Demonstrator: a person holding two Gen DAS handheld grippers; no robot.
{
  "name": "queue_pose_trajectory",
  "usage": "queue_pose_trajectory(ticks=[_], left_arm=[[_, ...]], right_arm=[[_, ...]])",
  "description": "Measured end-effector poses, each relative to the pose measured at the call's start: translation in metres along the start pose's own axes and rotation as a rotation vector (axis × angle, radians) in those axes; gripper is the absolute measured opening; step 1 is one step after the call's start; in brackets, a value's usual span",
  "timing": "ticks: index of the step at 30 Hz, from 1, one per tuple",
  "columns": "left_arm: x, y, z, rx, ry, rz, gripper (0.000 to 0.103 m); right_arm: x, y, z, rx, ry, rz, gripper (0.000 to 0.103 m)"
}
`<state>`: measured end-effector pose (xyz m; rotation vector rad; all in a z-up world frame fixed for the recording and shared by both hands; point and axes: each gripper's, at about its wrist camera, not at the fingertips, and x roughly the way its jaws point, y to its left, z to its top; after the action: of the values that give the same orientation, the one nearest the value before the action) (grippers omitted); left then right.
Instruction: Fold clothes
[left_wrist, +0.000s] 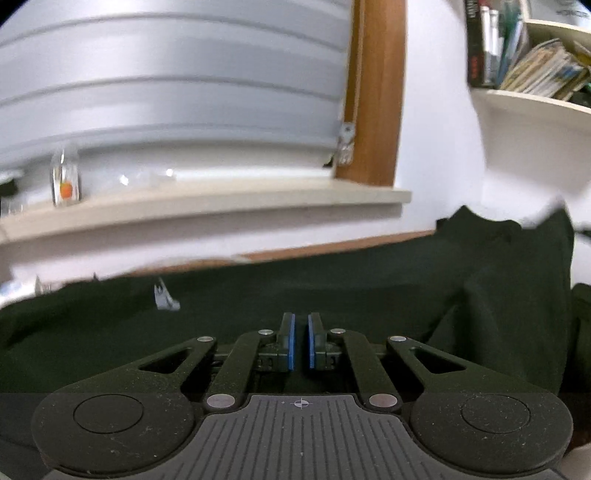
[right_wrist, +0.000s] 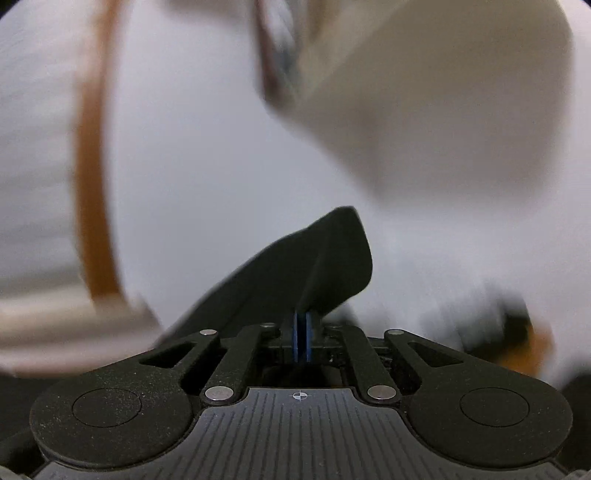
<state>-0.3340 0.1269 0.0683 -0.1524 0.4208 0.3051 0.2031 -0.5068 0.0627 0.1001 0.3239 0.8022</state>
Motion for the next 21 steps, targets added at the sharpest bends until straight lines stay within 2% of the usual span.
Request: queue_pose_trajectory(ticks=[1,4,7,8,11,14,16,18,21], left_arm=[[0.002,0.002,-0.003,-0.002,0.006,-0.011,0.008],[0.009,0.008,-0.008,-0.007,0.02,-0.021,0.009],[0.015,0.009,-0.015,-0.005,0.024,-0.017,0.01],[0.017,0.01,-0.017,-0.007,0.024,-0.013,0.01],[0.018,0.012,-0.02,-0.024,0.02,-0.017,0.01],[0.018,0.012,-0.021,-0.024,0.02,-0.019,0.01],[0.018,0.011,-0.021,-0.02,0.018,-0.016,0.011],[0.017,0.01,-0.022,-0.013,0.016,-0.013,0.011],[0.018,0.01,-0.022,-0.019,0.018,-0.016,0.011]], right_arm=[[0.003,-0.011,-0.009,0.033,0.052,-0.012,0.013],[0.004,-0.02,-0.018,0.031,0.096,-0.059,0.016],[0.008,-0.018,-0.02,-0.007,0.139,-0.119,0.027],[0.007,-0.016,-0.021,-0.021,0.144,-0.171,0.033],[-0.008,-0.018,-0.024,0.012,0.084,-0.25,0.036],[-0.021,-0.035,-0.028,0.09,0.068,-0.211,0.04],[-0.016,-0.044,-0.034,0.137,0.109,-0.167,0.042],[-0.012,-0.049,-0.042,0.175,0.108,-0.142,0.042],[-0.005,-0.054,-0.049,0.265,0.102,-0.036,0.042]])
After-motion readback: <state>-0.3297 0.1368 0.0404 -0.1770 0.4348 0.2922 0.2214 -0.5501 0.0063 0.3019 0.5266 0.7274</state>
